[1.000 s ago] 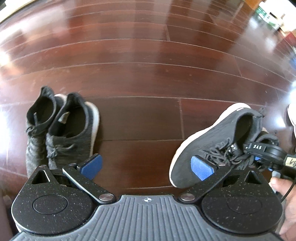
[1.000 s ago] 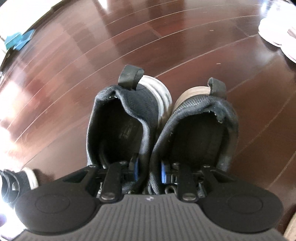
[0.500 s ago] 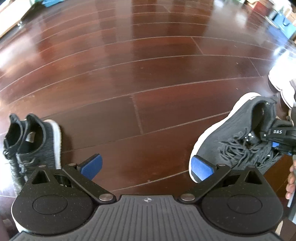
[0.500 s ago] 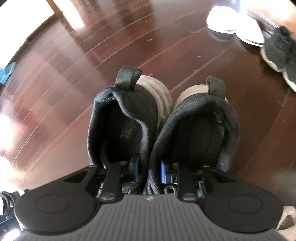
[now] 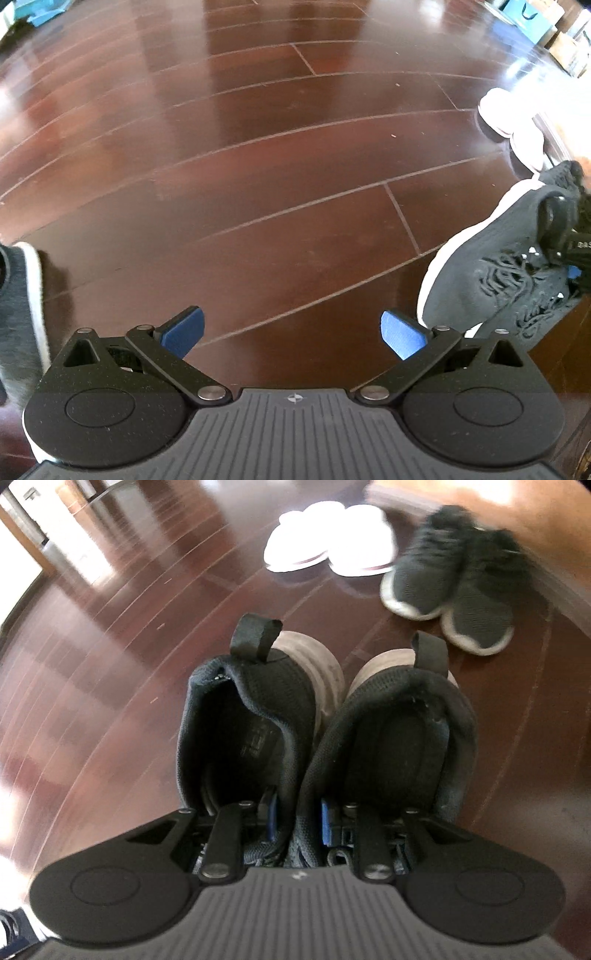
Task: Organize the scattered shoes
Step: 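Lift the grey knit sneakers with the right tool toward the placed sneakers, then lower the grey knit sneakers beside the black sneakers by the wall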
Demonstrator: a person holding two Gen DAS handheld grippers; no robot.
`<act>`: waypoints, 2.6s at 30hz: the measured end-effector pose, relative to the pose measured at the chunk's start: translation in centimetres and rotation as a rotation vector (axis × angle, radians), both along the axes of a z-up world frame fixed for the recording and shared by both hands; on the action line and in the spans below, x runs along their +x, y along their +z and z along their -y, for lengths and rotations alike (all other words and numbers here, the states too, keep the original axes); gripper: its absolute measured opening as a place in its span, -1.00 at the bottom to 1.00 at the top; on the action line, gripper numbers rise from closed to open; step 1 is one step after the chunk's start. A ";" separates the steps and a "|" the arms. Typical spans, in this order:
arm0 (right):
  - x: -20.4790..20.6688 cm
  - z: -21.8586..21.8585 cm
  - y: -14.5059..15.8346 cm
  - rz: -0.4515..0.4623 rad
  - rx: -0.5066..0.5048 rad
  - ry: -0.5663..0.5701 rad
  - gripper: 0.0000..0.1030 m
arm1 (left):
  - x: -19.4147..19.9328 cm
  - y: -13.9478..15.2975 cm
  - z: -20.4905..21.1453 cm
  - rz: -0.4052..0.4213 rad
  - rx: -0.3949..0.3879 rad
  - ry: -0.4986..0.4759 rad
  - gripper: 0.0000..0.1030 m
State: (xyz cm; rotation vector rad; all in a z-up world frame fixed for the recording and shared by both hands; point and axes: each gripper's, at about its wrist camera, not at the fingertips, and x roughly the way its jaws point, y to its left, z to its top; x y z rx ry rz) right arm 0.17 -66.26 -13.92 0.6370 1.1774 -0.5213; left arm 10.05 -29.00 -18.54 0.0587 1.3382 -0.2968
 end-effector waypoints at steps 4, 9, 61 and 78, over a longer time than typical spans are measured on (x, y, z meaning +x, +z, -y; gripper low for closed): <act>-2.3 5.0 0.6 -0.010 -0.013 -0.071 -0.53 | 0.0 0.8 5.7 0.001 -0.025 -0.032 0.99; -4.6 10.9 0.6 -0.019 -0.024 -0.141 -0.53 | 0.6 2.1 12.1 0.055 -0.018 -0.111 0.99; -9.2 39.3 -9.1 -0.111 -0.047 -0.457 -0.52 | -0.8 -1.6 34.1 0.022 0.053 -0.224 0.99; -8.0 33.6 -3.4 -0.092 -0.181 -0.366 0.07 | -1.3 -0.4 24.7 0.047 0.054 -0.078 0.99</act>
